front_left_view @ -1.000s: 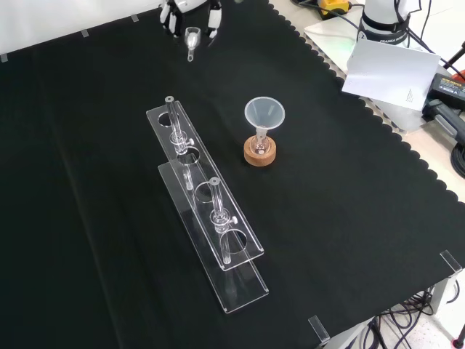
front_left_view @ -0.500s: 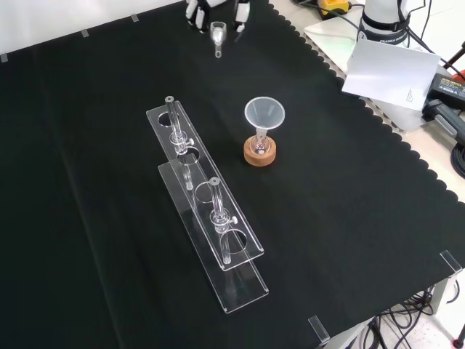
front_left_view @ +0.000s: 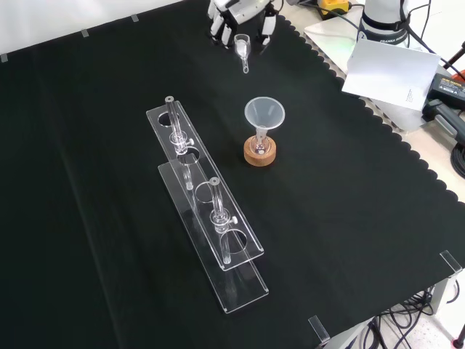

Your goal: Pour all the NaCl from the weighing funnel into the round-bottom flask.

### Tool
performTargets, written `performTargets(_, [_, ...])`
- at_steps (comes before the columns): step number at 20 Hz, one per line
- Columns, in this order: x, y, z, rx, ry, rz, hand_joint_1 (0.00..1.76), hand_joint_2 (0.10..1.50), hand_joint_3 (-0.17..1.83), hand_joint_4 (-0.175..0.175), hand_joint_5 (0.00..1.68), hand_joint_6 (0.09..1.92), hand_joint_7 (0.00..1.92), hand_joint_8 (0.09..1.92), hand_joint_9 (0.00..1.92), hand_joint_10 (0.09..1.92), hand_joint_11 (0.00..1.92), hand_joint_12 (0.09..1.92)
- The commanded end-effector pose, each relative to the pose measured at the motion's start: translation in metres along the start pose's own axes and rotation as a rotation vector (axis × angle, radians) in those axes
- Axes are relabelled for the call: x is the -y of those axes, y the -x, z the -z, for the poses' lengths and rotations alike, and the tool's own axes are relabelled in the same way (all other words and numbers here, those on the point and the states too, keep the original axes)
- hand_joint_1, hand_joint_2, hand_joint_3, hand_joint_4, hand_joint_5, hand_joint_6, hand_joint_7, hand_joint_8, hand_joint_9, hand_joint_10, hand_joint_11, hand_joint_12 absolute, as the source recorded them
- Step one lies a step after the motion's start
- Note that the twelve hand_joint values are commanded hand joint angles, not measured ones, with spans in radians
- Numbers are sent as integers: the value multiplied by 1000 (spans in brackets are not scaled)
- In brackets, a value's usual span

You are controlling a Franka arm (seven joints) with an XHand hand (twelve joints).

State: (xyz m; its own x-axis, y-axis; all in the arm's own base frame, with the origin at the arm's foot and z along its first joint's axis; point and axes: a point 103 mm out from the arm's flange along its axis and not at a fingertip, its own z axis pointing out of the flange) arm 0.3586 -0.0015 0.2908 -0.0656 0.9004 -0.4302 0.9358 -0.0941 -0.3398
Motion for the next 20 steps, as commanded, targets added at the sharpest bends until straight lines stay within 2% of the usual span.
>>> performTargets(1, [9, -24, 4, 46, -25, 14, 1147, 643, 615, 175, 1377, 462, 804, 599, 1170, 183, 997, 912])
performTargets(5, [10, -34, 2, 98, -43, 17, 1147, 643, 616, 175, 1376, 463, 802, 598, 1171, 182, 995, 913])
performTargets(14, [3, -40, 5, 138, -51, 21, 1146, 642, 618, 175, 1374, 467, 793, 597, 1167, 177, 991, 913])
performTargets(20, [-3, -44, 3, 192, -66, 23, 1146, 643, 619, 175, 1373, 471, 787, 596, 1166, 175, 988, 913])
